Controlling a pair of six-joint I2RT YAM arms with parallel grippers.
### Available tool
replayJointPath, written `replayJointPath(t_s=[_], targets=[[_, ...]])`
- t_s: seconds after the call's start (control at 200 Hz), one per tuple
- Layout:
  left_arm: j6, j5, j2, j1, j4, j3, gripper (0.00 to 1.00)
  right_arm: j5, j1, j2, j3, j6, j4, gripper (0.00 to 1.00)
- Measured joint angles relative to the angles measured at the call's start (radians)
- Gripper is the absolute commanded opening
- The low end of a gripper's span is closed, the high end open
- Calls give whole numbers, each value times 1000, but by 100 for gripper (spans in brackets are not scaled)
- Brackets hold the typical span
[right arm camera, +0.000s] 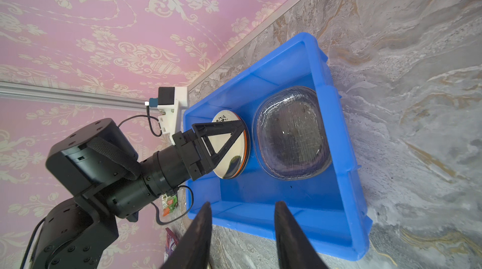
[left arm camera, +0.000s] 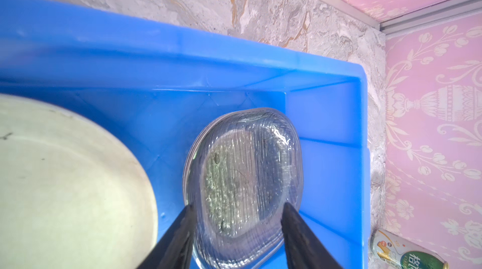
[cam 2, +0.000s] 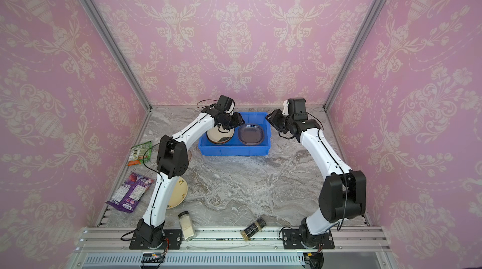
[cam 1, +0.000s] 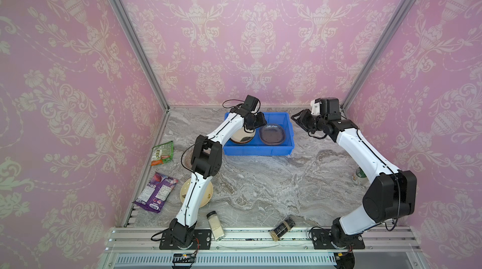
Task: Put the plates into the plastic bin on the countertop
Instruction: 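Lower the clear plate onto the other glass plate in the bin, open left gripper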
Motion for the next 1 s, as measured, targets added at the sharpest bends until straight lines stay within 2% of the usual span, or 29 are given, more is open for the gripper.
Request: replayJointPath(t_s=[0.285,0.54,1.001], targets=[[27,-15,6,-20,-33,10,50,-17,0,-2,-22,3,28,38],[40,-16,98,-52,-61,84,47,-18,0,-2,-24,3,42,37],[52,-15,166,-59,-93,149,47,-26,0,-2,-36,3,47,32]])
